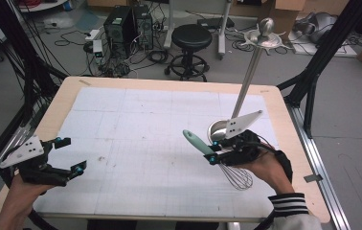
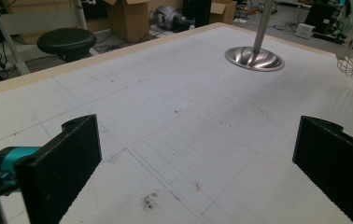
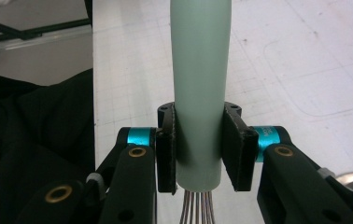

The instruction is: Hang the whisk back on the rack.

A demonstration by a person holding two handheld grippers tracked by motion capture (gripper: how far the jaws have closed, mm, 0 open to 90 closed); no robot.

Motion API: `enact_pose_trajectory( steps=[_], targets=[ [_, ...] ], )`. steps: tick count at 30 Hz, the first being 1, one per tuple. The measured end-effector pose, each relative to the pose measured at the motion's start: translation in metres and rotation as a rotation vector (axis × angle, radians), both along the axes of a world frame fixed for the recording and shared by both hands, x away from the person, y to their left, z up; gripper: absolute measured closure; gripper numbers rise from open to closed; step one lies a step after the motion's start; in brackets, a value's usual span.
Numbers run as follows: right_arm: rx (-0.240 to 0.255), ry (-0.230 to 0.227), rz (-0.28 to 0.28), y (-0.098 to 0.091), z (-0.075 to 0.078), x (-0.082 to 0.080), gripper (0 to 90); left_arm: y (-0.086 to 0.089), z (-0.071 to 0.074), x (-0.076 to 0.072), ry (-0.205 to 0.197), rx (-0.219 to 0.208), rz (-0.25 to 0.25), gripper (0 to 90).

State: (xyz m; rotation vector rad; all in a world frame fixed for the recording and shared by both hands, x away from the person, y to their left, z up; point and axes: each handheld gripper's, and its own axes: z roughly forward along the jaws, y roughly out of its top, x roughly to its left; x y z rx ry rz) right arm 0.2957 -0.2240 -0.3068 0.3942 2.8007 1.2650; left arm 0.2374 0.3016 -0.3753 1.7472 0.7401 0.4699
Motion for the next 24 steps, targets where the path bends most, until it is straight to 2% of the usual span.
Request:
enact_pose_trajectory(
  steps=[8, 9, 17, 23, 24],
  targets=[
    [0.058, -0.035, -0.027, -0.034, 0.017, -0.007, 69.3, -0.002, -0.001, 0.001, 0.007, 0.004, -0.004, 1.7],
    [0.058, -0.035, -0.027, -0.034, 0.017, -0.007, 69.3, -0.002, -0.001, 0.001, 0.007, 0.003, -0.003, 1.7],
    [0.117, -0.067, -0.071, -0.065, 0.039, -0.011, 69.3, 0.000, -0.001, 0.001, 0.008, 0.005, 0.002, 1.7],
    [0.128, -0.079, -0.099, -0.080, 0.047, -0.013, 69.3, -0.002, -0.001, 0.001, 0.008, 0.005, -0.002, 1.7],
    [0.131, -0.092, -0.109, -0.086, 0.049, -0.012, 69.3, -0.002, -0.001, 0.001, 0.009, 0.007, -0.003, 1.7]
  ],
)
